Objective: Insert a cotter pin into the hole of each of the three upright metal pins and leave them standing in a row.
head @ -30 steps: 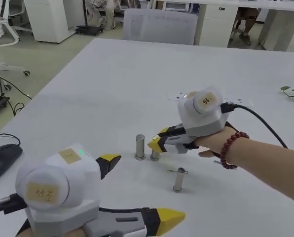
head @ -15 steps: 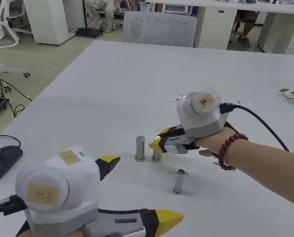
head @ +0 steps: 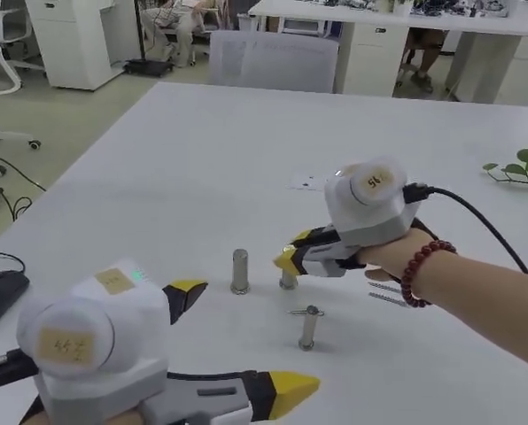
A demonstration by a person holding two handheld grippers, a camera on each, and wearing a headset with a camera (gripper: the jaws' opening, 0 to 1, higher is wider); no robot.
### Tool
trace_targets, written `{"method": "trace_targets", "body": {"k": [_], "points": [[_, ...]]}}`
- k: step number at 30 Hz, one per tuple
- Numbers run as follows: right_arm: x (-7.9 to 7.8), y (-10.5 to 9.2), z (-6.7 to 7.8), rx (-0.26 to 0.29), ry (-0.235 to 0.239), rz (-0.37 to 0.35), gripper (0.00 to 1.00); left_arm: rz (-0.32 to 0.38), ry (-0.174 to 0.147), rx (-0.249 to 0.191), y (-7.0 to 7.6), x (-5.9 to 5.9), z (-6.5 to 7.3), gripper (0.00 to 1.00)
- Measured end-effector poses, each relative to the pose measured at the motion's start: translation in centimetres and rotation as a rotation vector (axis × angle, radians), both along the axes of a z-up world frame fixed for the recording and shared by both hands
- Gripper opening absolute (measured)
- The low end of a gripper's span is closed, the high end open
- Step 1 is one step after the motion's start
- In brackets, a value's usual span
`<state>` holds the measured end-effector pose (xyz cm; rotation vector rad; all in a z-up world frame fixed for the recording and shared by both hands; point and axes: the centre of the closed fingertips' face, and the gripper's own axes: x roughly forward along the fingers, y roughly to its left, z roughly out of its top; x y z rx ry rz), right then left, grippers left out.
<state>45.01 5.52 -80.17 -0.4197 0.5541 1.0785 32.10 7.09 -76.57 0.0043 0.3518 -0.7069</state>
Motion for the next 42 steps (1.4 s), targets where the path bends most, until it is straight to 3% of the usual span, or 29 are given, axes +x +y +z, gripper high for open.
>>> {"method": "trace_targets", "body": {"k": [11,21,42], "points": [[-1.0,-4.1,1.0,-0.012,-0.016,-0.065,0.14,-0.005,-0.003,-0.004,-0.6,-0.9,0.2,0.96],[-3.2,-7.2,1.6,-0.023,-0.02,-0.101,0.14,-0.007,-0.007,0.006,-0.7,-1.3,0.6,0.96],[-8.8,-9.3,0.9,-0.013,0.024,-0.152,0.14,-0.02,-0.006,0.033,-1.1,-2.8,0.7,0.93]]}}
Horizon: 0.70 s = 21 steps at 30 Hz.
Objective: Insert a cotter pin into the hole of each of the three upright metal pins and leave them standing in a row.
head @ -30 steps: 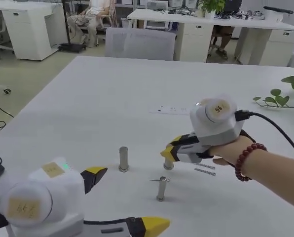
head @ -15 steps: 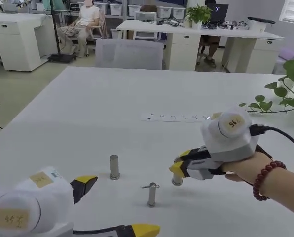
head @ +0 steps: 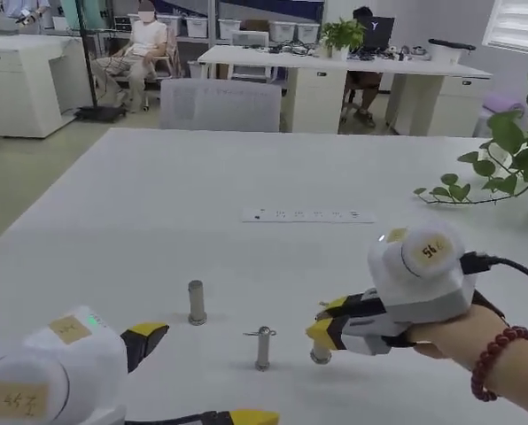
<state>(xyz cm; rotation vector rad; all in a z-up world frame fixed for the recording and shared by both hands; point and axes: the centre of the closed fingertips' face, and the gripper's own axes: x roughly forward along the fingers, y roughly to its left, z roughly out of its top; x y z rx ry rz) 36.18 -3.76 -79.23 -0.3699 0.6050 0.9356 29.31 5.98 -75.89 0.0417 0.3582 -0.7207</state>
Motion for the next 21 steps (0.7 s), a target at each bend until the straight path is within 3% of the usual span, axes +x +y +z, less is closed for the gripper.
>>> {"method": "trace_targets", "body": {"k": [11,21], "points": [[-2.8,0.8,-0.9,0.011,0.017,0.011,0.14,-0.03,-0.002,0.023,-0.6,-0.8,-0.3,0.92],[-3.8,1.6,-1.9,0.013,0.032,0.013,0.14,-0.031,-0.009,0.018,-0.5,-0.9,-0.2,0.91]]}}
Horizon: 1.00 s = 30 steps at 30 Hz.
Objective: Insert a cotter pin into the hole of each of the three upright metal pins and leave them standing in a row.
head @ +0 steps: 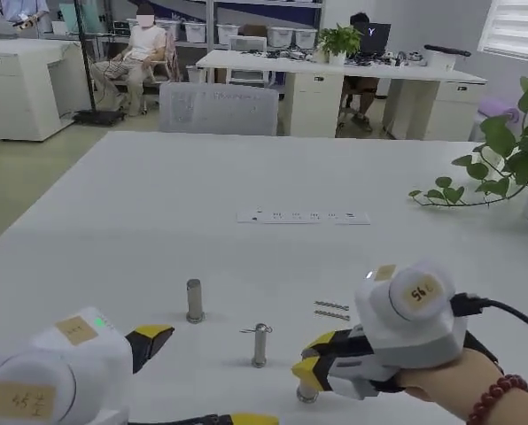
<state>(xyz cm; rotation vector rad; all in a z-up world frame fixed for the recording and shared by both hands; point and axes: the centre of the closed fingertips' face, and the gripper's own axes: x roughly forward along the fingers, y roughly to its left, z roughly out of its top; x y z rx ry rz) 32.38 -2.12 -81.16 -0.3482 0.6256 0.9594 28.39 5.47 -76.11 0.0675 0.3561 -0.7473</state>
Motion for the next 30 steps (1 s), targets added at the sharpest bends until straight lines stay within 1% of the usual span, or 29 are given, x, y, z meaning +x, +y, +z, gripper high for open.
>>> {"method": "trace_targets", "body": {"k": [14,18,21,25,26,28,30], "points": [[0.2,0.8,-0.4,0.029,0.007,-0.035,0.14,-0.001,0.004,-0.007,-0.1,0.0,-0.1,0.9],[0.2,0.7,-0.7,0.018,-0.002,-0.039,0.14,0.0,0.005,-0.008,0.0,0.0,-0.1,0.9],[0.3,0.6,-0.8,-0.001,-0.022,-0.036,0.14,0.001,0.007,-0.009,0.0,0.0,-0.2,0.9],[0.3,0.2,-1.2,-0.01,-0.03,-0.046,0.14,0.0,0.008,-0.015,-0.1,0.0,-0.2,0.9],[0.2,0.1,-1.2,-0.01,-0.033,-0.048,0.14,-0.001,0.011,-0.014,-0.1,-0.1,-0.2,0.9],[0.4,0.1,-1.1,0.013,-0.034,-0.062,0.14,-0.002,0.013,-0.012,-0.1,-0.1,-0.3,0.89],[0.4,0.1,-1.1,0.019,-0.035,-0.066,0.14,-0.002,0.017,-0.011,-0.1,-0.2,-0.4,0.89]]}}
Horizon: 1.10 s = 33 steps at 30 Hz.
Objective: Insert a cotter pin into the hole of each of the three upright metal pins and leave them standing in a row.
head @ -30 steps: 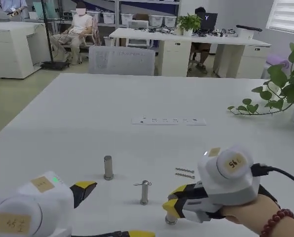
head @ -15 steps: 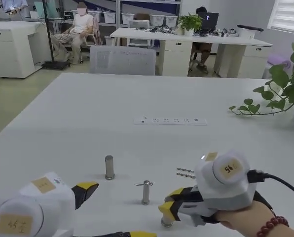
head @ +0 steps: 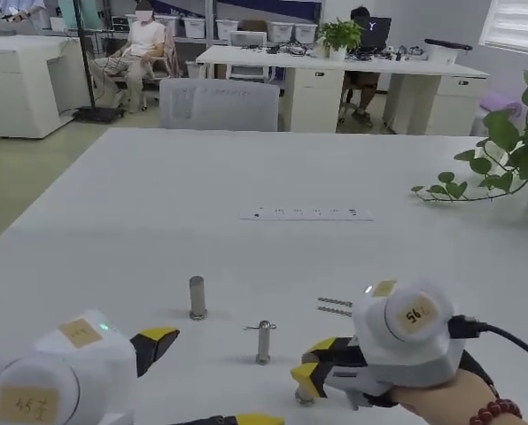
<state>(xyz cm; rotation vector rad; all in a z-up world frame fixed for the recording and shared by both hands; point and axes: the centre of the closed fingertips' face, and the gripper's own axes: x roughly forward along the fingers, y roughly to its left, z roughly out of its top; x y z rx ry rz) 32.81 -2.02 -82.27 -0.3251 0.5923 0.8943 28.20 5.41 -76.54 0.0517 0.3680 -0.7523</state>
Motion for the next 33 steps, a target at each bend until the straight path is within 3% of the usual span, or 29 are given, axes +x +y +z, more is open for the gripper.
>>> {"method": "trace_targets", "body": {"k": [17,23,27,33], "points": [[0.1,0.0,0.0,0.015,0.017,-0.022,0.15,0.001,0.014,0.002,-0.1,-0.2,-0.3,0.89],[-0.5,-0.6,-1.4,-0.016,0.058,-0.036,0.16,0.004,0.014,0.001,-0.1,-0.2,-0.1,0.89],[-0.9,-0.9,-1.8,0.019,0.083,-0.063,0.2,0.006,0.014,-0.006,-0.1,-0.3,0.0,0.9],[-1.3,-0.9,-0.8,0.091,0.093,-0.086,0.35,0.004,0.01,-0.013,-0.3,-0.4,0.1,0.9]]}}
